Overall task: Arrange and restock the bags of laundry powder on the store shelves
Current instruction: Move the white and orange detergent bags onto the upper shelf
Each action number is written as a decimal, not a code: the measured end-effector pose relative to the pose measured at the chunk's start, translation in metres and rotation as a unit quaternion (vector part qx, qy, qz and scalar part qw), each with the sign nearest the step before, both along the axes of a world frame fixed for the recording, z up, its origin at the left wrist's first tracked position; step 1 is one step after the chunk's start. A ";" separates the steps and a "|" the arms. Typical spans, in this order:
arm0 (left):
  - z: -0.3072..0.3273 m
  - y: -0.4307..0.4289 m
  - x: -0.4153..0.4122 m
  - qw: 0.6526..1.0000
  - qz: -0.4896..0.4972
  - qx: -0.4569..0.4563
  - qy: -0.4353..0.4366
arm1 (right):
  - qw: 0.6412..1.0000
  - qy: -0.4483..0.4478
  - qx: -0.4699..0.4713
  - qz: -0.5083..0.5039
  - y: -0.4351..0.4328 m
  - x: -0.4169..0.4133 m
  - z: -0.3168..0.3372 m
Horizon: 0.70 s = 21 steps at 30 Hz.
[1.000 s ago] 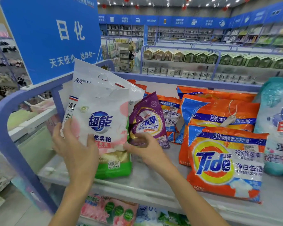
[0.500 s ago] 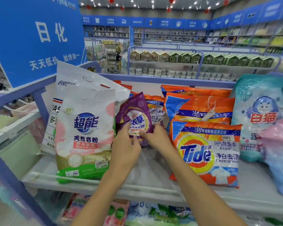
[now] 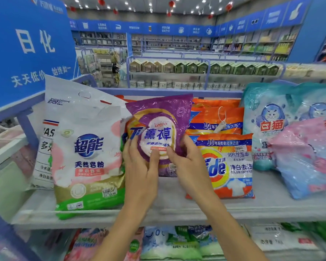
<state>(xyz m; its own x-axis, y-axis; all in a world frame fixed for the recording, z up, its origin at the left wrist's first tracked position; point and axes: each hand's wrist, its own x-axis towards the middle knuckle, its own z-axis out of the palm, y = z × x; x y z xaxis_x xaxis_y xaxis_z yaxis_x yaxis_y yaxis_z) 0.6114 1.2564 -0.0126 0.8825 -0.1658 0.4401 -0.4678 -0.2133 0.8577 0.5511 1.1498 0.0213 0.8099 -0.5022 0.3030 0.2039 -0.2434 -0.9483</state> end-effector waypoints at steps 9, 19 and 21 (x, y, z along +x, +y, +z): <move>0.040 -0.033 -0.050 0.890 -0.292 -0.161 0.311 | 0.985 0.013 0.171 -0.024 -0.066 -0.122 -0.018; 0.013 -0.180 -0.213 0.854 -0.399 -0.109 0.317 | 0.941 0.010 0.251 -0.226 -0.154 -0.308 -0.031; 0.012 -0.211 -0.258 0.830 -0.414 -0.126 0.352 | 0.926 -0.012 0.266 -0.267 -0.175 -0.354 -0.027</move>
